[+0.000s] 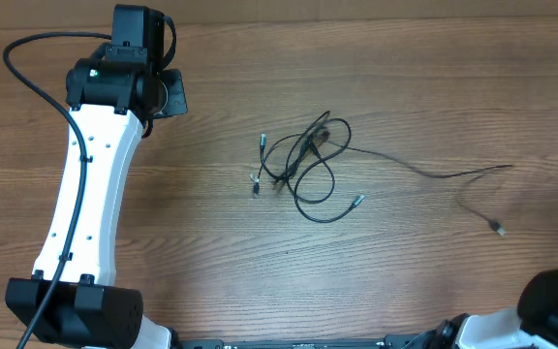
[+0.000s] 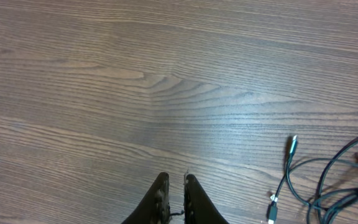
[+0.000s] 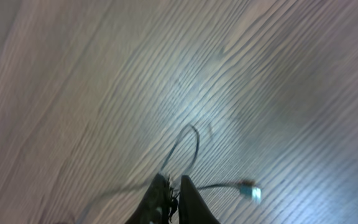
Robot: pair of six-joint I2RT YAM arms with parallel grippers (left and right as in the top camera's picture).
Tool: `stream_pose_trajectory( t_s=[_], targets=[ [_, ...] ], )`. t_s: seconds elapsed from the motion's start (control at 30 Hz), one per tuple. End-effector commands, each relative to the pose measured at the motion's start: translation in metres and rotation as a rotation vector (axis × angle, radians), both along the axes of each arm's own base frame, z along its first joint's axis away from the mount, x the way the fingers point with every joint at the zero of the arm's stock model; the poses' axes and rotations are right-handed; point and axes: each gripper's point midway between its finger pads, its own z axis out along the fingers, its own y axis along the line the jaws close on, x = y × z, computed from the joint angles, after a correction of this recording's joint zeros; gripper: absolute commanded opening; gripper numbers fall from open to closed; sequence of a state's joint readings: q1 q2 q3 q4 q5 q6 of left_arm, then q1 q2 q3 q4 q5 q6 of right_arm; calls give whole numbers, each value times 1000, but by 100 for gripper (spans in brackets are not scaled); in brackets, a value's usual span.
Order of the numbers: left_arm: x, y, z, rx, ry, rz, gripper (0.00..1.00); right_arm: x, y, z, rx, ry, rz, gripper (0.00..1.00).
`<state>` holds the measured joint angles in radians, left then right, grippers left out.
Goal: Untangle cables
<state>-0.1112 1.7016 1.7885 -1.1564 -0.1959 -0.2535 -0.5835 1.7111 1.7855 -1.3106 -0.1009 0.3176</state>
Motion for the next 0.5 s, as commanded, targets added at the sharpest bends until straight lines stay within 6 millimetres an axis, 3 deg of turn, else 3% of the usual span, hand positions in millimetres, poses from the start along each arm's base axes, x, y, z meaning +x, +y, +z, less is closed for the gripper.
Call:
stream_pose_trajectory(
  t_s=[0.0, 0.07, 0.1, 0.23, 0.47],
  targets=[
    [-5, 2, 14, 12, -31, -17, 9, 13, 18, -17, 128, -34, 141, 11],
    [-5, -2, 13, -8, -27, -28, 9, 18, 26, -19, 148, -43, 189, 25],
    [-5, -6, 13, -26, -25, -38, 9, 21, 33, -19, 145, -42, 222, 43],
    [-6, -11, 12, -50, -22, -52, 8, 29, 51, -19, 141, -39, 281, 65],
    [-8, -16, 11, -75, -10, -66, 7, 38, 71, -18, 139, -40, 337, 75]
  ],
)
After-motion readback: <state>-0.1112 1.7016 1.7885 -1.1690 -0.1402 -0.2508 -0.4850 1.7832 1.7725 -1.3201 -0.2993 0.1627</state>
